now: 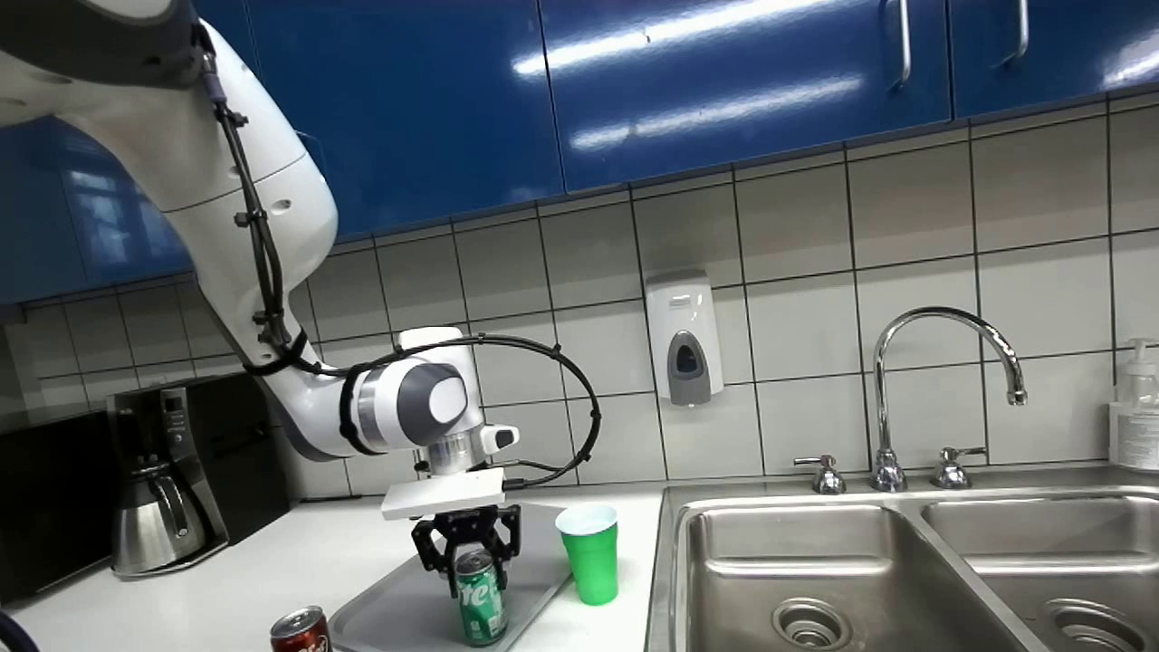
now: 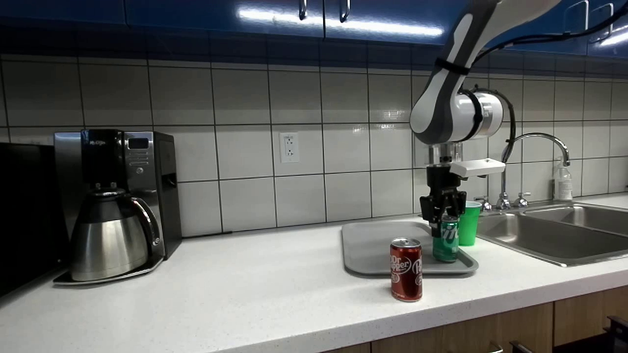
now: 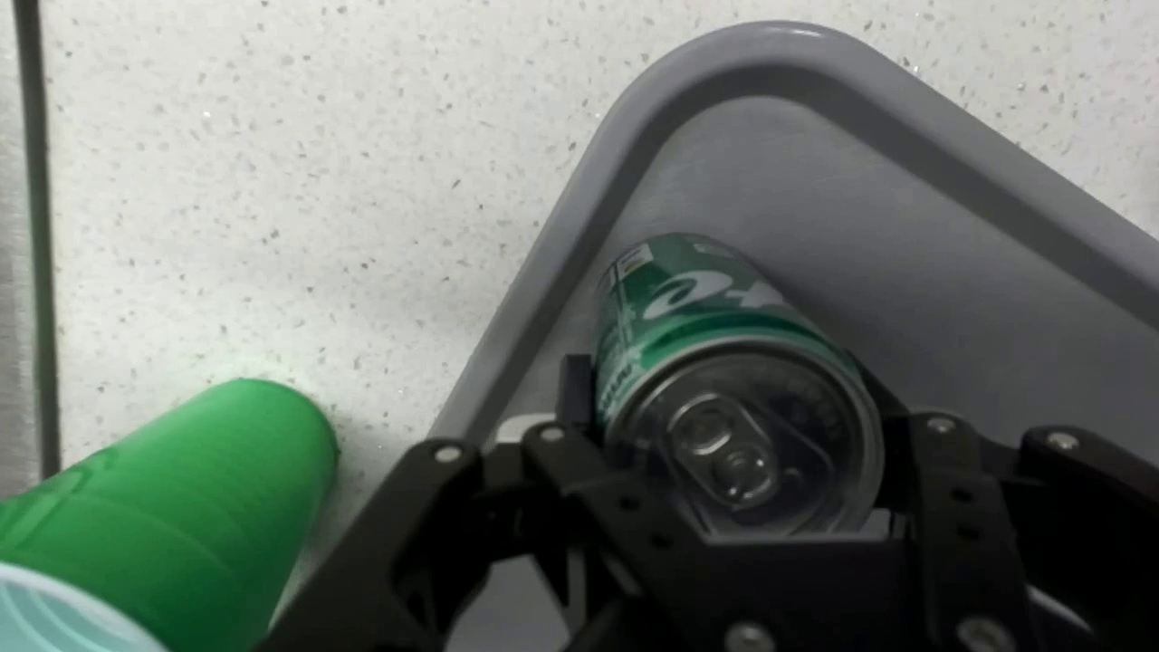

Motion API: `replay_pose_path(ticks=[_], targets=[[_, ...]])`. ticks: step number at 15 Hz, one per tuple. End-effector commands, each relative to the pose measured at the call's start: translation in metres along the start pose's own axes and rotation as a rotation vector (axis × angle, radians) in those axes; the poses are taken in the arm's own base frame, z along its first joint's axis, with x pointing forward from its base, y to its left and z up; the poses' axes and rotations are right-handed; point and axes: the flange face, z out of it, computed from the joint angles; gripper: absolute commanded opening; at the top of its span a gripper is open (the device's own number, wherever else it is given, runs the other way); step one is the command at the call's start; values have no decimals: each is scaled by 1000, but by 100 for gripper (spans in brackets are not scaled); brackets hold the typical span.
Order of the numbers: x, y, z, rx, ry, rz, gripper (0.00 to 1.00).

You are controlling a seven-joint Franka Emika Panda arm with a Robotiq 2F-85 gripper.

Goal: Put the green and red cans on the tray

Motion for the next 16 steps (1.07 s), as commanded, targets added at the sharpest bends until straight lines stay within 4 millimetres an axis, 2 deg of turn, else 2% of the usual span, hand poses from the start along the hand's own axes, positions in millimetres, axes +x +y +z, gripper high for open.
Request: replay_pose_path(ticks=[1,2,3,5,16], targets=[[12,1,0,6,4,-31,38],[14,1,-2,3,4,-35,88],[14,0,-2,2,6,-35,89],[15,-1,-5,0,11,-36,99],[15,-13,-42,-26,87,-54,100]])
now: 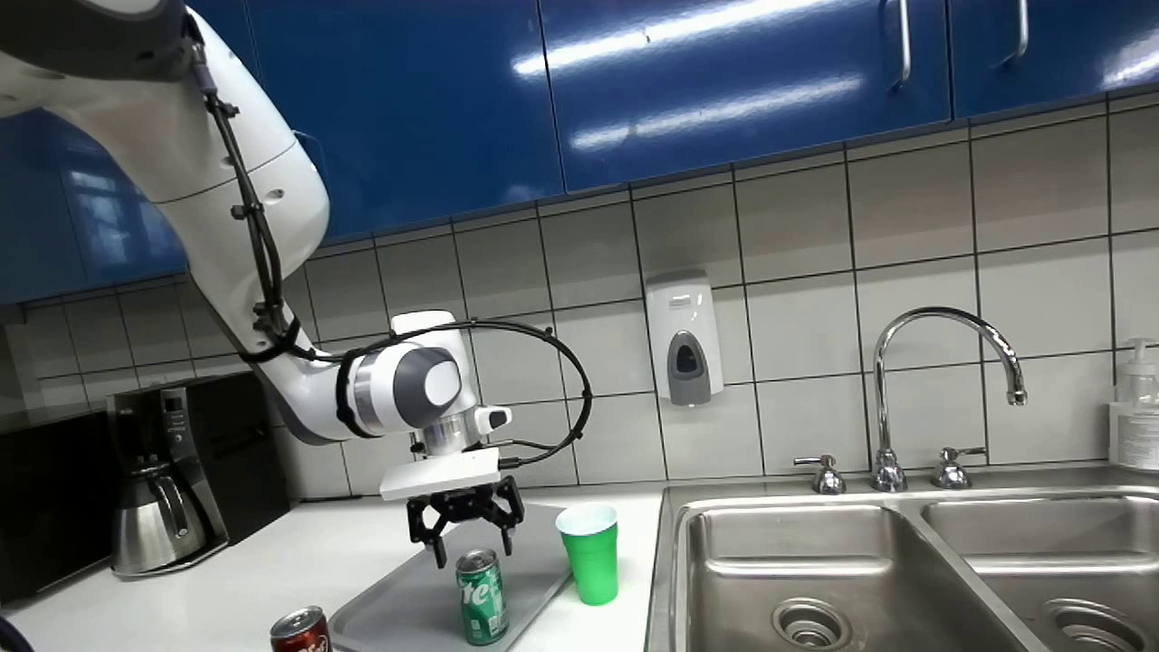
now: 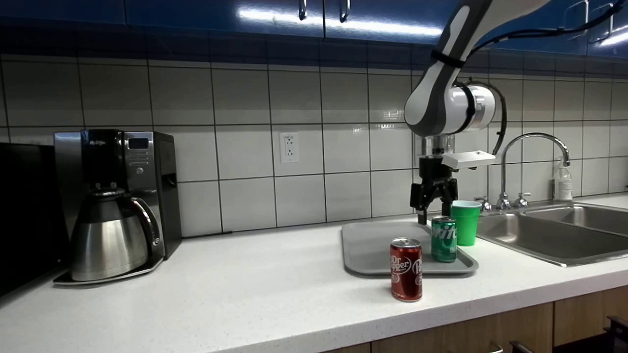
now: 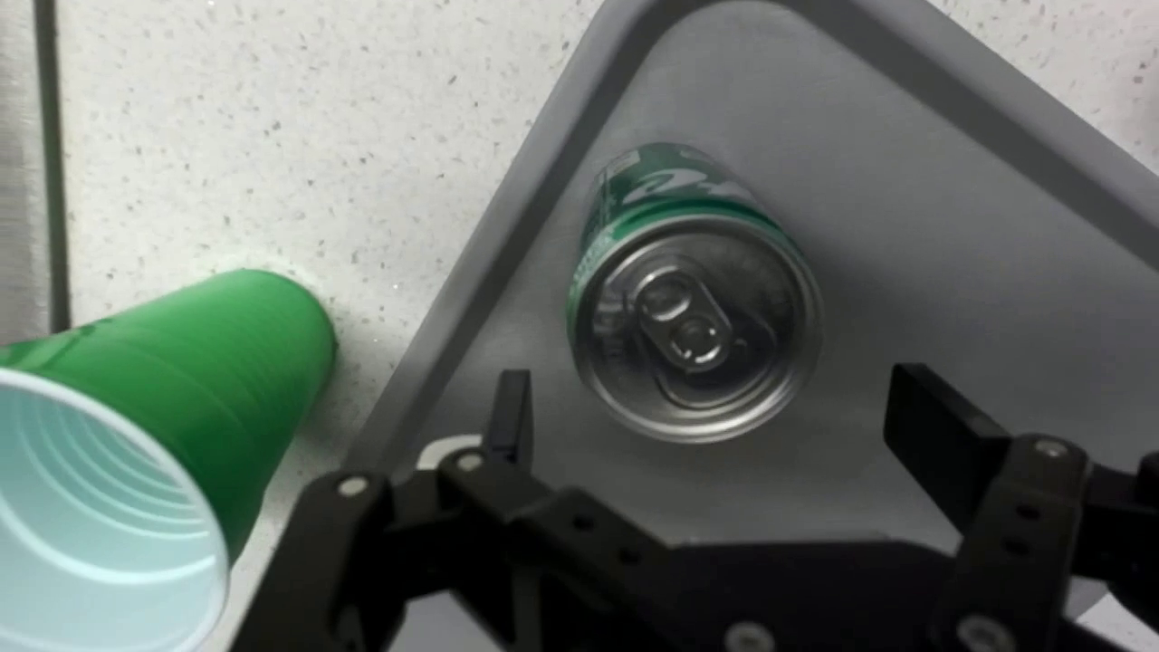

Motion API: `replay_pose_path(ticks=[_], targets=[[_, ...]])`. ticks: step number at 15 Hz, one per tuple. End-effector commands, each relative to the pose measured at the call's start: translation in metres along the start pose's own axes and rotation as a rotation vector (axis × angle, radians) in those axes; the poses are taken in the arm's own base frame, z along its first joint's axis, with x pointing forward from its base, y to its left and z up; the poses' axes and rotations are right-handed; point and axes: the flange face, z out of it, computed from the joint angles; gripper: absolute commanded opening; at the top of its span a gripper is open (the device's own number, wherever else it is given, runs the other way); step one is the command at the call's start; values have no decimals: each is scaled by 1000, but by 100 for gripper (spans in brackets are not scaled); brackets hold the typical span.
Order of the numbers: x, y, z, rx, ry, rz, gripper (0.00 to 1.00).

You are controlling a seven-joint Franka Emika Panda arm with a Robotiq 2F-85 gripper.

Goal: Put the green and red cans on the tray

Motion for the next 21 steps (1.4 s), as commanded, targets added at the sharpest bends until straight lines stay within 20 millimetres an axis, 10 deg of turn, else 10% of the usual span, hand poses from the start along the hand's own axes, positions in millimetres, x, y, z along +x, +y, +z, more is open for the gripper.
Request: replay_pose_path(ticks=[1,21], targets=[[1,-9,-23,-13,42,-34,100],[19,-123,-64,7,106,-149,100]])
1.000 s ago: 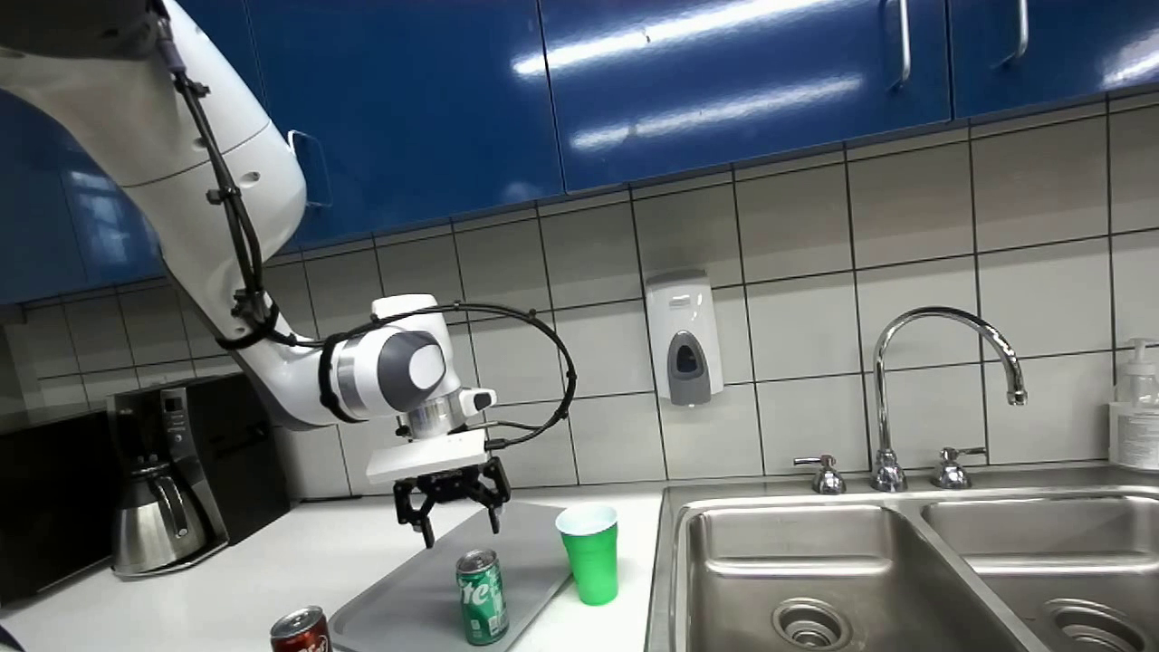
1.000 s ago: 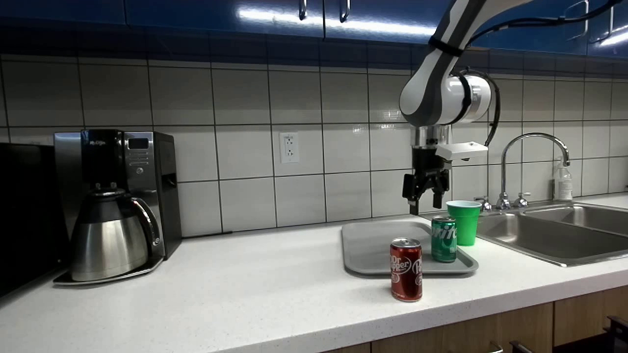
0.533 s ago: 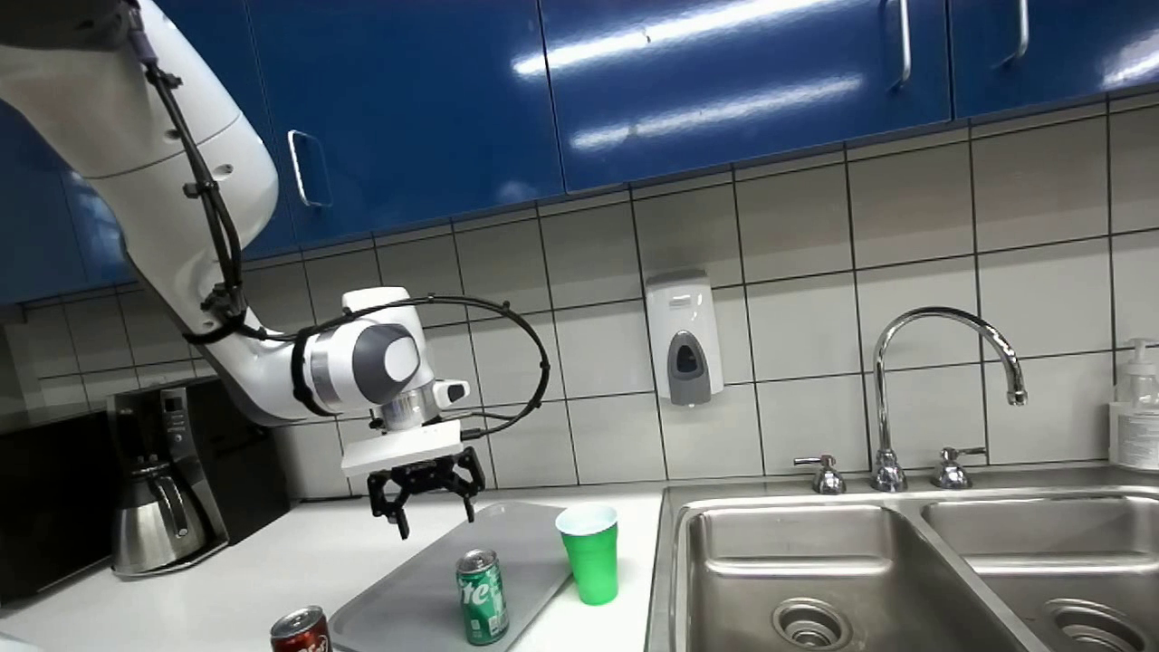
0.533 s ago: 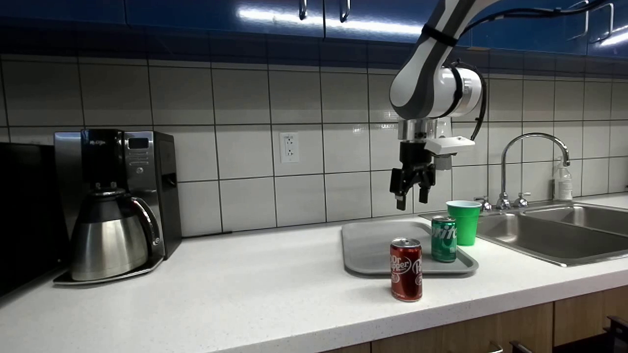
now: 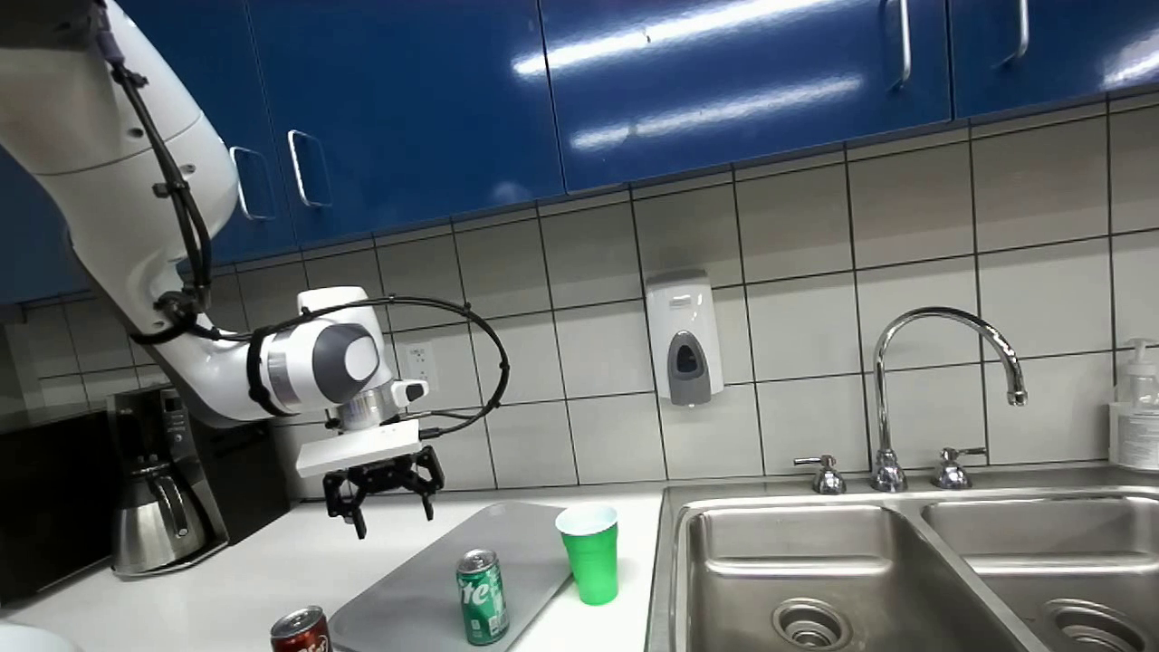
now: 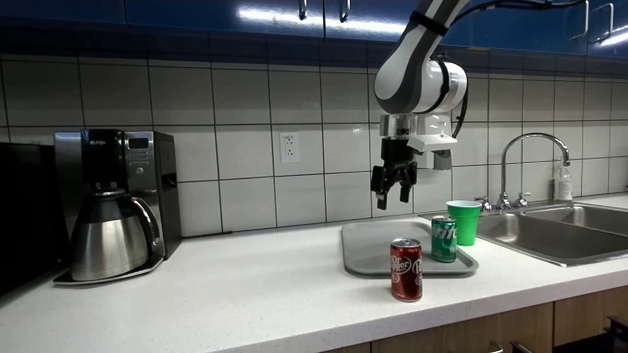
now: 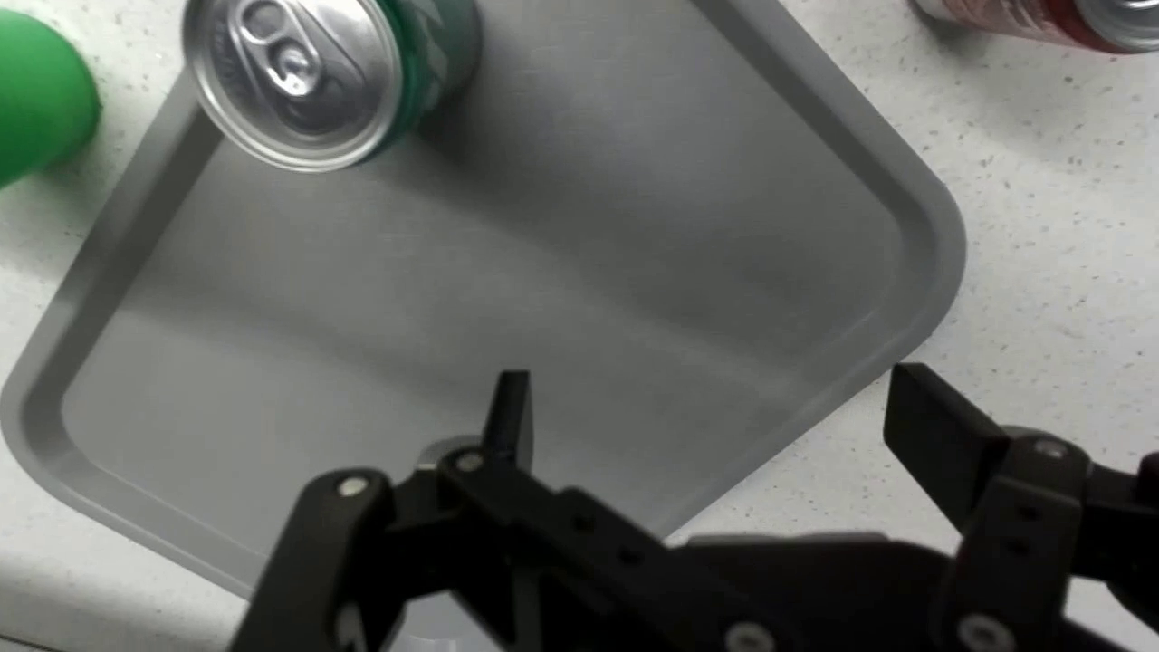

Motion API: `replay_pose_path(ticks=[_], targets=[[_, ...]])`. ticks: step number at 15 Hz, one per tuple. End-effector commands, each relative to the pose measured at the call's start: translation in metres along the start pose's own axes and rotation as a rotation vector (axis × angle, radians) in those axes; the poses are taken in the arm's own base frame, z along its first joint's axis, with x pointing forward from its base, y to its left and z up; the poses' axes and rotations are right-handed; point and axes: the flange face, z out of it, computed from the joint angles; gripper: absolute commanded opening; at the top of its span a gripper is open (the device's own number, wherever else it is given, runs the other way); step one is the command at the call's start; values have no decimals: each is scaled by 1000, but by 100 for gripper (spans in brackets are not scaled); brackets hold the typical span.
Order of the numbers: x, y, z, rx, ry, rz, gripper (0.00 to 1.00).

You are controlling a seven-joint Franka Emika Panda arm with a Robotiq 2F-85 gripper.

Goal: Put the green and red cans on the tray

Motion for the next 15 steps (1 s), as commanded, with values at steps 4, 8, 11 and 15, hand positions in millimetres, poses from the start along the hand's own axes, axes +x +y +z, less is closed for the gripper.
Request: replay_pose_path(ticks=[4,8,11,15], targets=[[3,-45,-24,7,10,37,100],[5,-66,-34,-1,12,38,100],[7,-88,-35,8,-11,27,100],[7,-118,-33,8,-43,21,100]])
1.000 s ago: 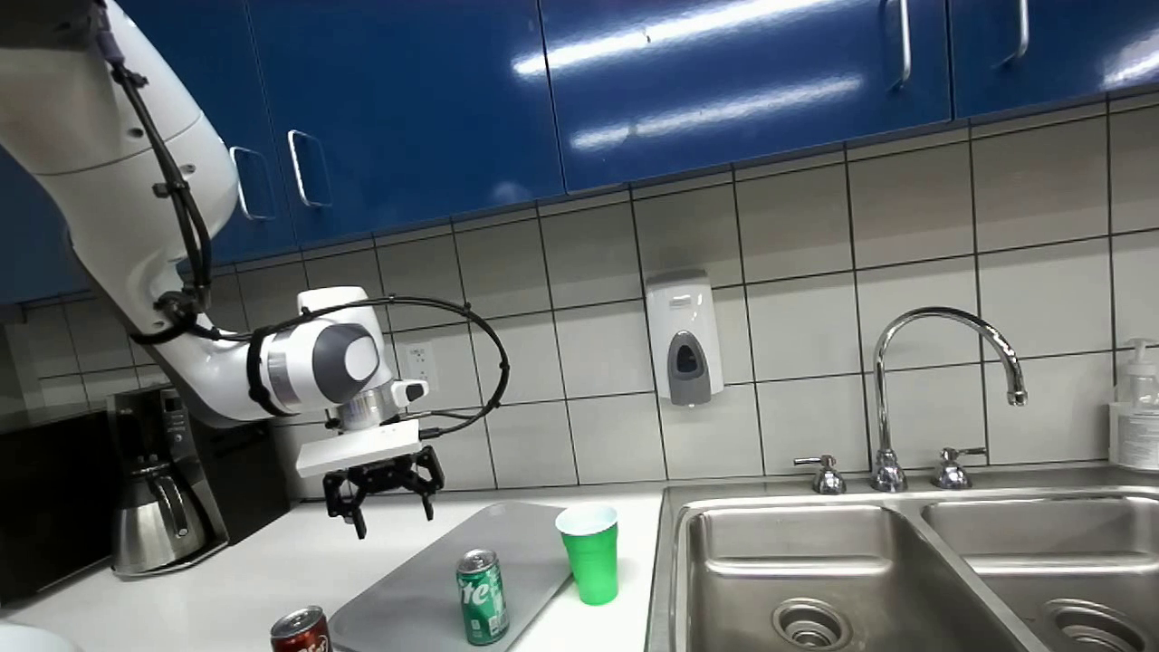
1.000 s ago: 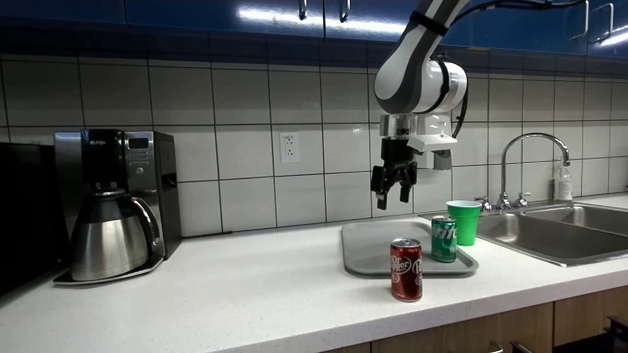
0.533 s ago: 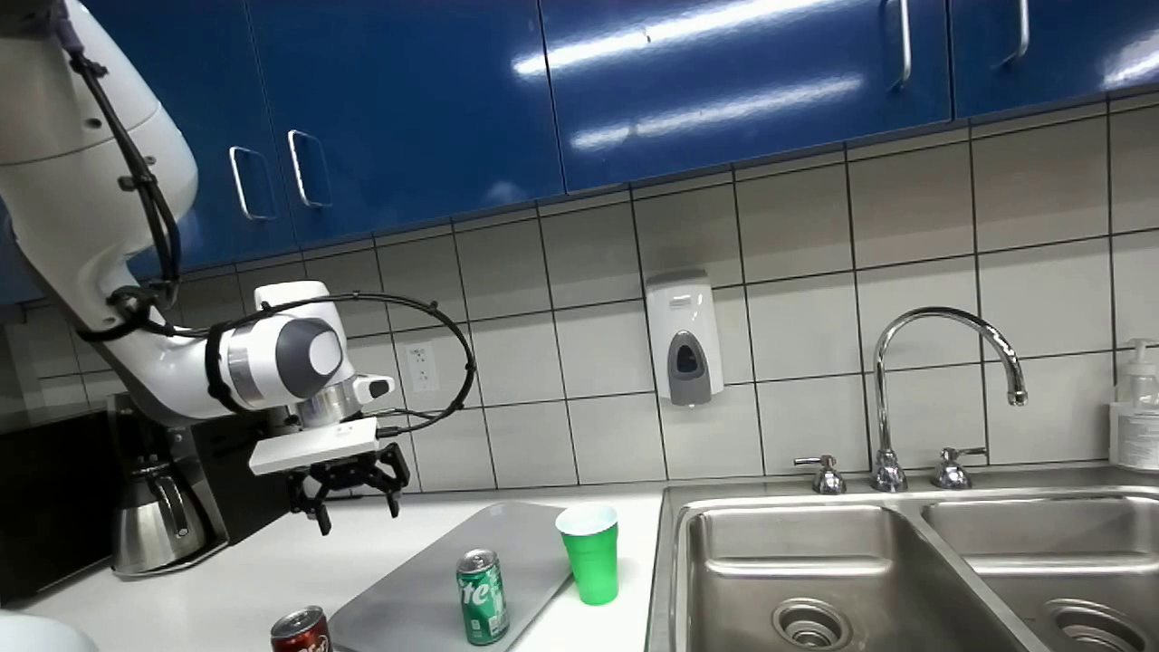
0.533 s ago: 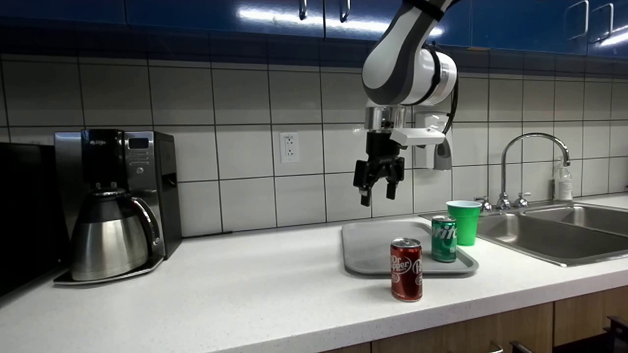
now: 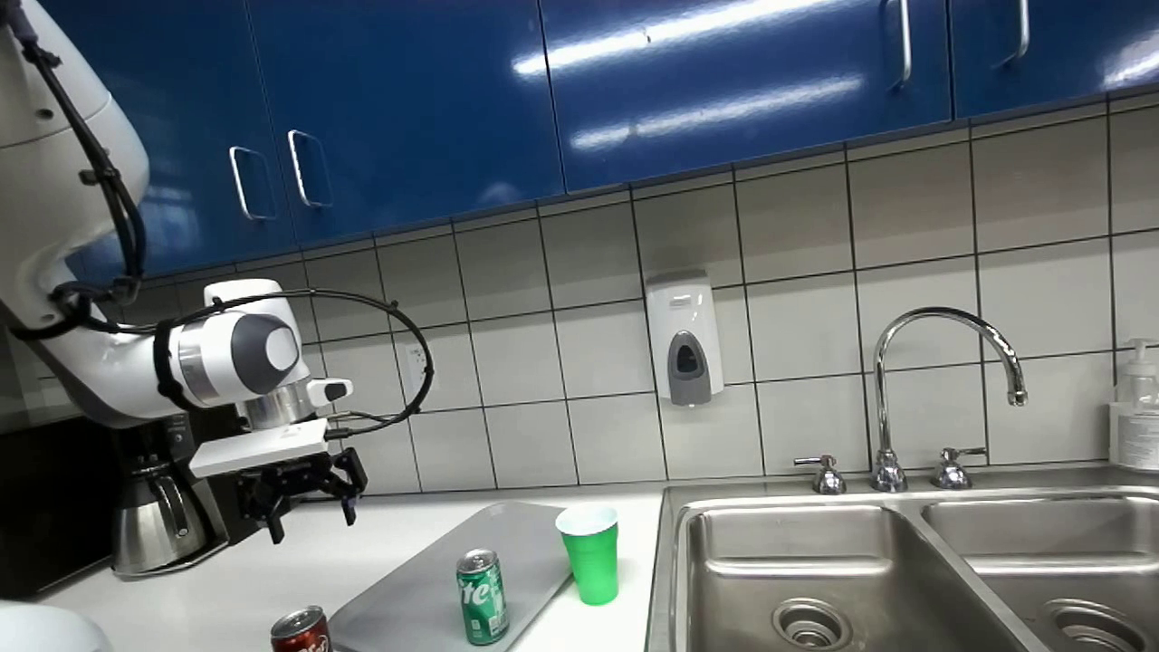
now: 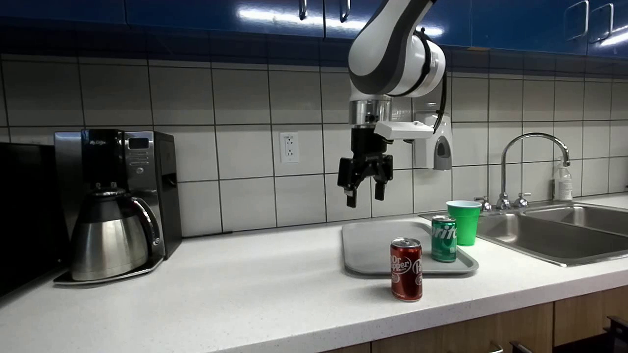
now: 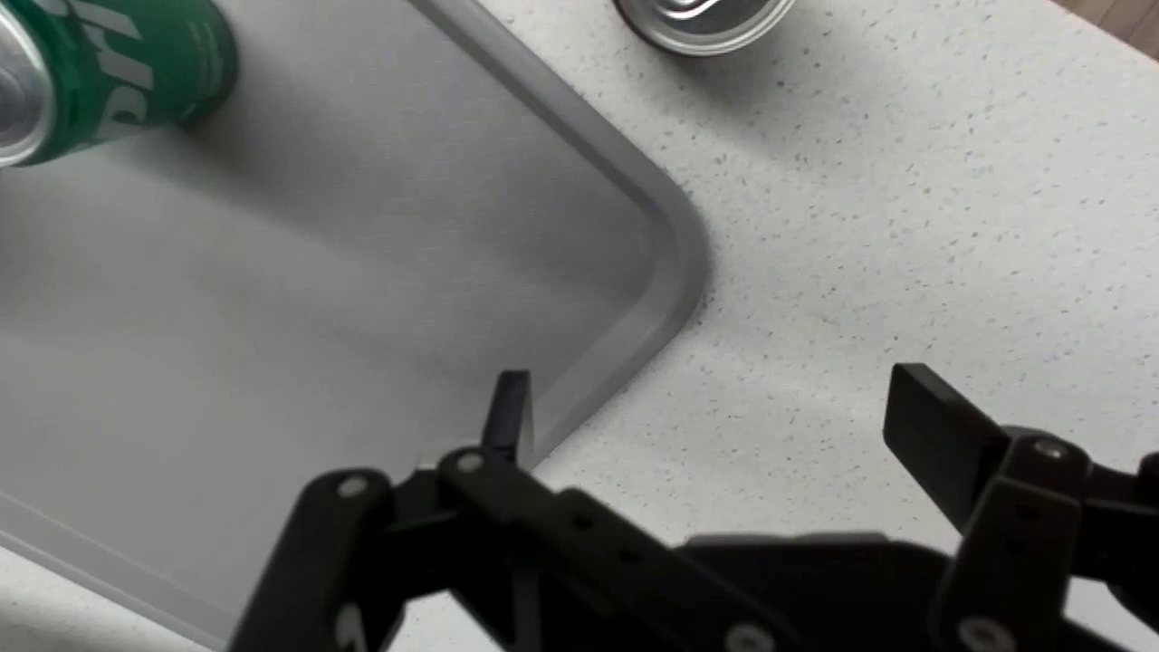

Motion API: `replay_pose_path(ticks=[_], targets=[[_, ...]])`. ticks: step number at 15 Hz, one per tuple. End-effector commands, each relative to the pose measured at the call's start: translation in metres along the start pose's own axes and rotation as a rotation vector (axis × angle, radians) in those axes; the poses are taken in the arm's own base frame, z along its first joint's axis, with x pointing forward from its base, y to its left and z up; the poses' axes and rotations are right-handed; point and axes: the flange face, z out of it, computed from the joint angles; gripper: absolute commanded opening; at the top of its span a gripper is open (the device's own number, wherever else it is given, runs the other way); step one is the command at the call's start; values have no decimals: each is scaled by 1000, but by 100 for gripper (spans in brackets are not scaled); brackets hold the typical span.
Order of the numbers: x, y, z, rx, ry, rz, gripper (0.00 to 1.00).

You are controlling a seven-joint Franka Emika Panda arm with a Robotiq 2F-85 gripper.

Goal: Put the green and red cans on the tray

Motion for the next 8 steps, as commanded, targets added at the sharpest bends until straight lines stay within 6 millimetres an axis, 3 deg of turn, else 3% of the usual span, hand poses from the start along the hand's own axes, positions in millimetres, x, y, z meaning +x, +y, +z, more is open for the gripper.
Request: replay_pose_path(ticks=[1,4,8], targets=[[-5,-26,-6,-8,-34,17,100],[-9,-36,-2,-6,-60,30,100],[-19,-34,6,-8,-94,55,100]])
